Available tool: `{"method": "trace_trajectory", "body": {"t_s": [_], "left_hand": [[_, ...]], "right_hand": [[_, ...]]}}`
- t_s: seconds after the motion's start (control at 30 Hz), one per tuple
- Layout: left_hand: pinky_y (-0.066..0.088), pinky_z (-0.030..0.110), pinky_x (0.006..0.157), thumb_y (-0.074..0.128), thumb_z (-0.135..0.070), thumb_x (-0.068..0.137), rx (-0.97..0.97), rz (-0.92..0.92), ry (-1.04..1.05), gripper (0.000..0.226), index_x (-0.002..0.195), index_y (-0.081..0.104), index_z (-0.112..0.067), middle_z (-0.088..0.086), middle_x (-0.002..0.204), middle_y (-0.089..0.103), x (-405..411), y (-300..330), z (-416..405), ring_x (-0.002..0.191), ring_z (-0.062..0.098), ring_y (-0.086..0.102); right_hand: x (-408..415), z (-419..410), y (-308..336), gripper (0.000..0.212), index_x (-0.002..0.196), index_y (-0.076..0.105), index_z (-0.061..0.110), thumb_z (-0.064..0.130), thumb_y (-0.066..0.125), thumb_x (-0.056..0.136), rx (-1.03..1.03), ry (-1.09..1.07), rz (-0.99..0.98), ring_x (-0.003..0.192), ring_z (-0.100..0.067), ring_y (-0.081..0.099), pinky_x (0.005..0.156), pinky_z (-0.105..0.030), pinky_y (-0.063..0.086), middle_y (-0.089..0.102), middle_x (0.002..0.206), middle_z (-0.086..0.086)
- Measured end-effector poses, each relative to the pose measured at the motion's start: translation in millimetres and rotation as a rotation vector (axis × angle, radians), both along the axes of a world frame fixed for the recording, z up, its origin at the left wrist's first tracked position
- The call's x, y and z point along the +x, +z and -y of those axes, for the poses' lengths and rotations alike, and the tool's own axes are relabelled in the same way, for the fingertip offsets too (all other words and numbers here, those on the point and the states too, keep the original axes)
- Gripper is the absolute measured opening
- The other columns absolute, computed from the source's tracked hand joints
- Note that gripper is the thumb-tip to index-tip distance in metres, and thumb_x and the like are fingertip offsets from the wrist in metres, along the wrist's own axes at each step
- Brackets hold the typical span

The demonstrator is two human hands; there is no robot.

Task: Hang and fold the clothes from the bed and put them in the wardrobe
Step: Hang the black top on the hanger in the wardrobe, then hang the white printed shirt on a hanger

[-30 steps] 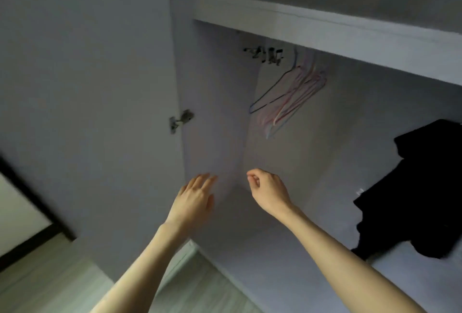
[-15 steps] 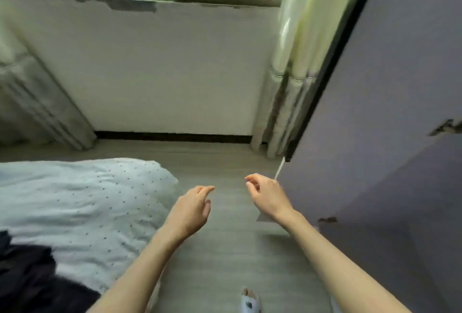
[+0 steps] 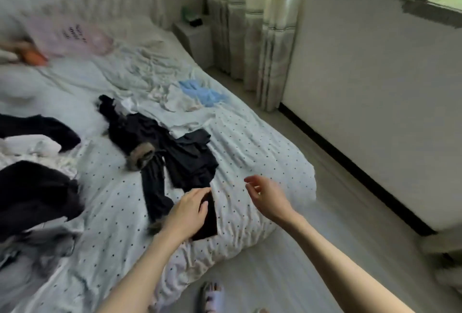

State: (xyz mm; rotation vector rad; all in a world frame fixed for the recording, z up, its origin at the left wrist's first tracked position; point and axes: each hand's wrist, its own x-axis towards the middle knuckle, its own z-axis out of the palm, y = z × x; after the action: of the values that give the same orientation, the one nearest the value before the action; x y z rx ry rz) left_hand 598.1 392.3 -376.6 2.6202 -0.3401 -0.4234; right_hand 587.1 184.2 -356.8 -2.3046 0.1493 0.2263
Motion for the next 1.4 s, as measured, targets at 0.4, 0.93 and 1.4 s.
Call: {"method": "trace_trajectory", "body": {"t_s": [0.4,0.93,1.4], "left_hand": [[0.034,0.026,0.102,0.036,-0.019,0.1,0.0,-0.036,0.218,0.041,0.141,0.037,-0.022,-0.008,0.144,0.037,116.6,-34.7,-137.0,0.132,0.012,0.035],[-0.009,0.05,0.114,0.025,-0.039,0.101,0.228,-0.062,0.053,0.06,0.151,-0.005,-0.023,0.005,0.157,-0.017,353.0,-121.5,-216.7,0.143,0.025,-0.021],[-0.007,0.052,0.114,0.029,-0.038,0.1,0.263,-0.096,-0.005,0.062,0.151,-0.003,-0.023,0.005,0.159,-0.01,359.5,-149.6,-223.2,0.144,0.026,-0.015]], "right_hand": [[150.4,-141.3,-26.8,0.031,0.123,0.057,0.017,0.024,0.042,0.097,-0.057,0.204,-0.111,0.1,-0.02,0.062,0.084,-0.029,0.048,0.068,0.109,-0.002],[412.2,-236.4,-103.0,0.045,0.132,0.048,0.011,0.04,0.042,0.098,-0.484,0.251,-0.198,0.124,-0.028,0.043,0.098,-0.043,0.038,0.051,0.133,-0.008],[425.2,-254.2,-146.9,0.034,0.092,0.068,0.022,0.047,0.045,0.092,-0.559,0.231,-0.149,0.105,-0.018,0.051,0.097,-0.04,0.028,0.06,0.11,0.01]]}}
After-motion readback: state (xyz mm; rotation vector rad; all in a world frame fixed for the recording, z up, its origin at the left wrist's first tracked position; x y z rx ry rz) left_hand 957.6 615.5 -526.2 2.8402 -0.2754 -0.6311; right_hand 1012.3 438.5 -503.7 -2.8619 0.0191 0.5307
